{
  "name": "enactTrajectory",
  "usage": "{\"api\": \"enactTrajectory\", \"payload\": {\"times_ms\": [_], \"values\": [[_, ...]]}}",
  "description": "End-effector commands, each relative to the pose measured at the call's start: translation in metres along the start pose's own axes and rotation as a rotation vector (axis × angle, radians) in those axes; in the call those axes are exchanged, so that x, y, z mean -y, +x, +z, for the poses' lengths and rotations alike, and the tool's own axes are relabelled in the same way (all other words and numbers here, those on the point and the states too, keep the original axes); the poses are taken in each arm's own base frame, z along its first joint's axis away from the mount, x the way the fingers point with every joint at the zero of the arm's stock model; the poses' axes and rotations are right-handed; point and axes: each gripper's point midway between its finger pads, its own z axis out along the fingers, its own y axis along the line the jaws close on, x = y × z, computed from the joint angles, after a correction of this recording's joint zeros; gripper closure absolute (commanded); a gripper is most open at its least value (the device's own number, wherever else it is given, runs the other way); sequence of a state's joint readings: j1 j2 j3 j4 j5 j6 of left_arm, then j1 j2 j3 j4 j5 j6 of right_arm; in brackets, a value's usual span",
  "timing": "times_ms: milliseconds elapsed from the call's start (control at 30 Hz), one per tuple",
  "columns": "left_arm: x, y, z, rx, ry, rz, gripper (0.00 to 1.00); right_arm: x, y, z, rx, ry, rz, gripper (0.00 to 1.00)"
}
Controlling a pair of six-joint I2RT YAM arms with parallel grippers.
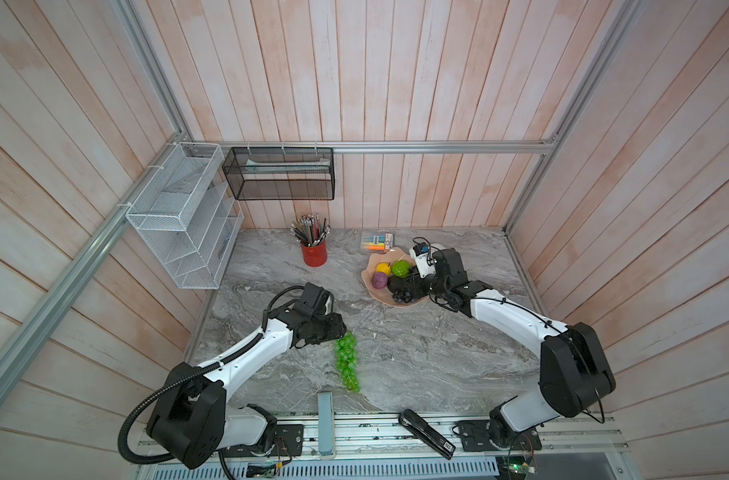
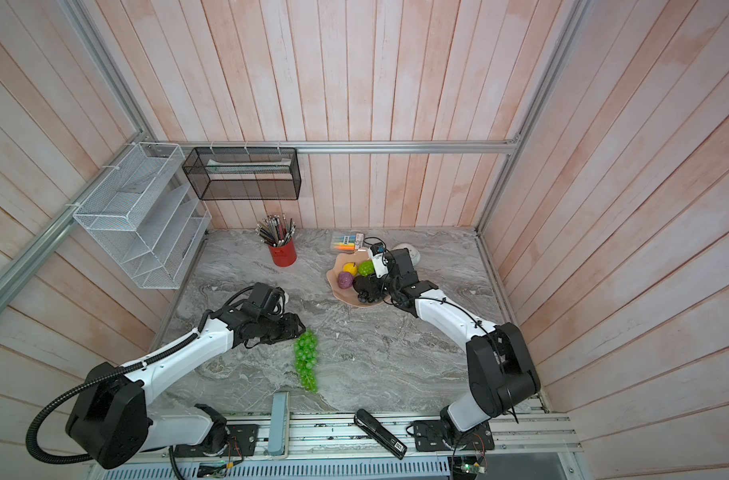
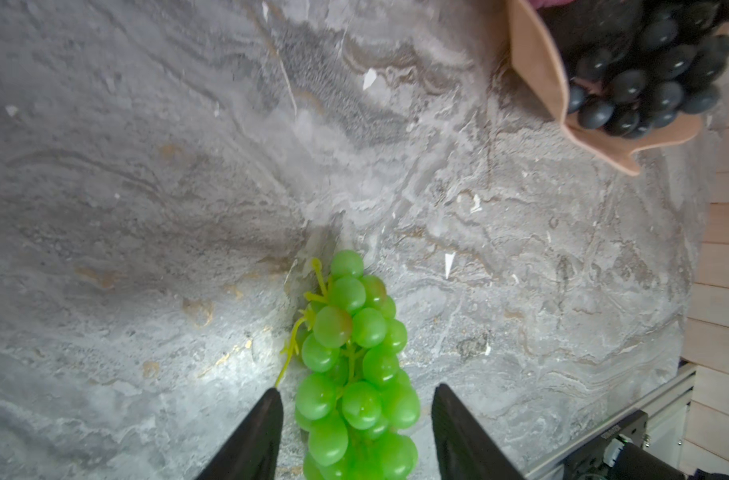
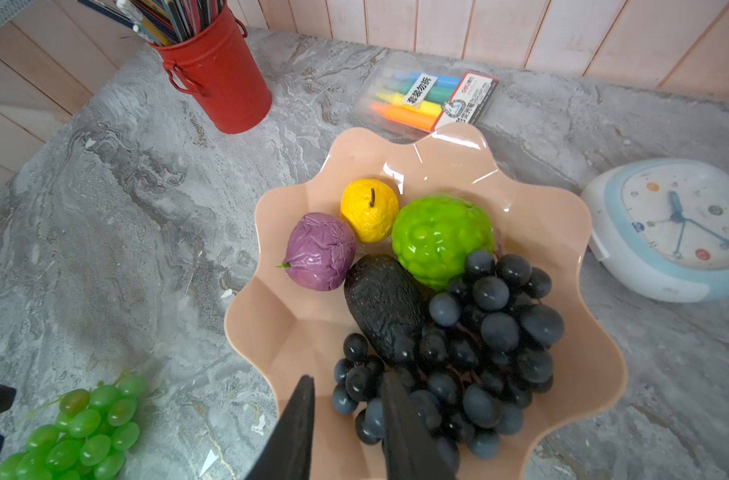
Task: Place and organize the fake fruits in the fruit bowl
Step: 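Release the grapes with the right gripper while the left gripper reaches the green grapes, then close the left gripper on the green grape bunch stem and lift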
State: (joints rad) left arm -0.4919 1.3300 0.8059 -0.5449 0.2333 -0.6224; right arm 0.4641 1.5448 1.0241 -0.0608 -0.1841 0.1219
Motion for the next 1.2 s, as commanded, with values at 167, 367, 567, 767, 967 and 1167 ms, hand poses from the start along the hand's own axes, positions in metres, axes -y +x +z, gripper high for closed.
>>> {"api": "enactTrajectory", "payload": {"times_ms": [167,367,567,767,967,1167], "values": [[-0.005,0.0,0.011,0.003,0.074,-0.068,0.45,-0.015,0.004,0.014,-0.02,-0.035,0.001,0.74],[-0.011,0.002,0.013,0.002,0.051,-0.052,0.45,-0.021,0.01,0.021,-0.039,-0.044,-0.005,0.75],[-0.003,0.004,0.019,-0.019,0.112,-0.037,0.53,-0.022,0.012,0.024,-0.05,-0.042,-0.012,0.76],[-0.007,0.004,0.024,-0.028,0.089,-0.023,0.56,-0.023,0.015,0.025,-0.057,-0.041,-0.013,0.76],[-0.011,0.004,0.027,-0.029,0.07,-0.024,0.65,-0.023,0.019,0.027,-0.062,-0.041,-0.009,0.77],[-0.011,-0.001,0.026,-0.003,0.067,-0.02,0.75,-0.024,0.021,0.028,-0.07,-0.048,-0.007,0.77]]}}
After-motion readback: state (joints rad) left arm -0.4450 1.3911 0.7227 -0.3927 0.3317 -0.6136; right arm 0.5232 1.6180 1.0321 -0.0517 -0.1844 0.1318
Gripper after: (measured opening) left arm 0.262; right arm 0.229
